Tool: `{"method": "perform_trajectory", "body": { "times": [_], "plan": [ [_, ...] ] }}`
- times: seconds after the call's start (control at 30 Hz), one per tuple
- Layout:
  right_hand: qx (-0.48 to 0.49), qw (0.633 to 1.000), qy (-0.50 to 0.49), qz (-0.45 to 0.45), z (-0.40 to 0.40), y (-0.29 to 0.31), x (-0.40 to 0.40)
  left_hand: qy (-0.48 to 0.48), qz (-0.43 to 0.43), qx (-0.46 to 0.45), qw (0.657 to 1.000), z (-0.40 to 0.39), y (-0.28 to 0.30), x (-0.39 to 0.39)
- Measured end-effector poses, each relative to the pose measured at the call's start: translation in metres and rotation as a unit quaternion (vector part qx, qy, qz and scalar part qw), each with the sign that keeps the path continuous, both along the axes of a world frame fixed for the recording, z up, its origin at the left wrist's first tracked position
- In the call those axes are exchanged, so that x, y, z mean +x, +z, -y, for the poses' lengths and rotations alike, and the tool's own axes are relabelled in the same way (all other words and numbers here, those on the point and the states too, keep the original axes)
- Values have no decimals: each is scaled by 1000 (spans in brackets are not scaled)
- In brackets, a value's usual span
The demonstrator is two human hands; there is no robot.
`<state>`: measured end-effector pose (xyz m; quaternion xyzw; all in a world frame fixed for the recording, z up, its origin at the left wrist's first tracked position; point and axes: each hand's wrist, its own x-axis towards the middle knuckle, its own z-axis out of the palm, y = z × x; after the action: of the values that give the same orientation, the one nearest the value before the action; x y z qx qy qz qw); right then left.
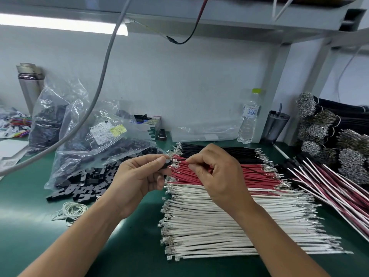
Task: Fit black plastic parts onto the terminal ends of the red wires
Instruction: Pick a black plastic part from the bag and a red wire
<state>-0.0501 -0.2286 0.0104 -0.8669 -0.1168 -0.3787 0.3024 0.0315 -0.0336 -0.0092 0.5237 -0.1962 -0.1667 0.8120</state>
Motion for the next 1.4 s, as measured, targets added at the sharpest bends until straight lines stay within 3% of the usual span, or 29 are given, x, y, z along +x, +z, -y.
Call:
{"method": "perform_trajectory", "body": {
  "times": [1.0,1.4],
  "plan": [
    [38,999,15,20,0,-7,3,-35,-17,7,999,-1,1,1],
    [6,999,14,33,0,-6,2,-33,-26,9,999,-2,0,2]
  ]
}}
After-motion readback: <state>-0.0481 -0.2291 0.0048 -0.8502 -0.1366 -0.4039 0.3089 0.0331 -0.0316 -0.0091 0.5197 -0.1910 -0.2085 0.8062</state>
